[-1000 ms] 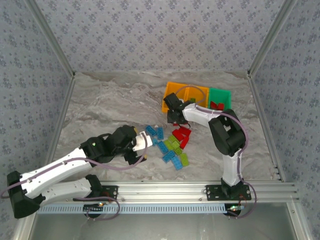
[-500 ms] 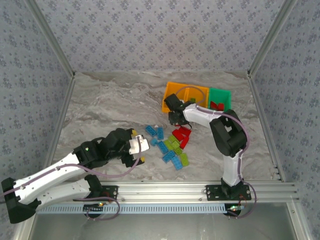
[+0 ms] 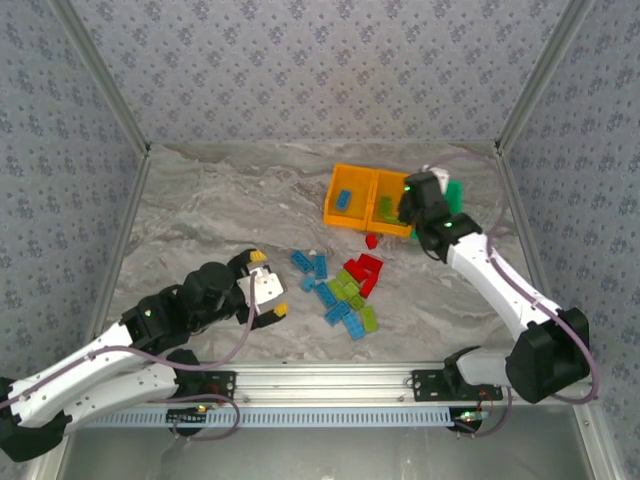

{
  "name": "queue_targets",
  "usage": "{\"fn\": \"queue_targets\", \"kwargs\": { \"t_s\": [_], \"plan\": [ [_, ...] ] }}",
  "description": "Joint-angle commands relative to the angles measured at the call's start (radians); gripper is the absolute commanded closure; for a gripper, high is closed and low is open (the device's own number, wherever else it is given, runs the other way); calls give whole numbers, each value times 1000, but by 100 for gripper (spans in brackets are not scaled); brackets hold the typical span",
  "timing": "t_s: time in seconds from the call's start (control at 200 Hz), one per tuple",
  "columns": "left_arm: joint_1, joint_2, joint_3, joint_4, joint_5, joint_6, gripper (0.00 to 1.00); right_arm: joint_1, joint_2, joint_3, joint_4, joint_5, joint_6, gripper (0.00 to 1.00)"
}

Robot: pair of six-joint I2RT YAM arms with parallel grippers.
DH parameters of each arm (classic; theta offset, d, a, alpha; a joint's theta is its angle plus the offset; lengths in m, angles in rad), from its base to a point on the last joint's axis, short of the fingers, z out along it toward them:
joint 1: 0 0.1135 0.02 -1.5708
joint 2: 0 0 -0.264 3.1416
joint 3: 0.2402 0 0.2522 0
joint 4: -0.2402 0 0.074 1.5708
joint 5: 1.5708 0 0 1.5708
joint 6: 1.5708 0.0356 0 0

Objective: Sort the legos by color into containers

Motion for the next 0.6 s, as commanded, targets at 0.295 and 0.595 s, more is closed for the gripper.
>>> {"fn": "queue_targets", "kwargs": {
  "t_s": [0.295, 0.595],
  "plan": [
    [-9, 18, -2, 53, -81, -70, 1, -268, 329, 27, 114, -128, -70, 65],
    [-7, 26, 16, 78, -81, -139, 1, -284, 299, 87, 63, -175, -83, 51]
  ]
}}
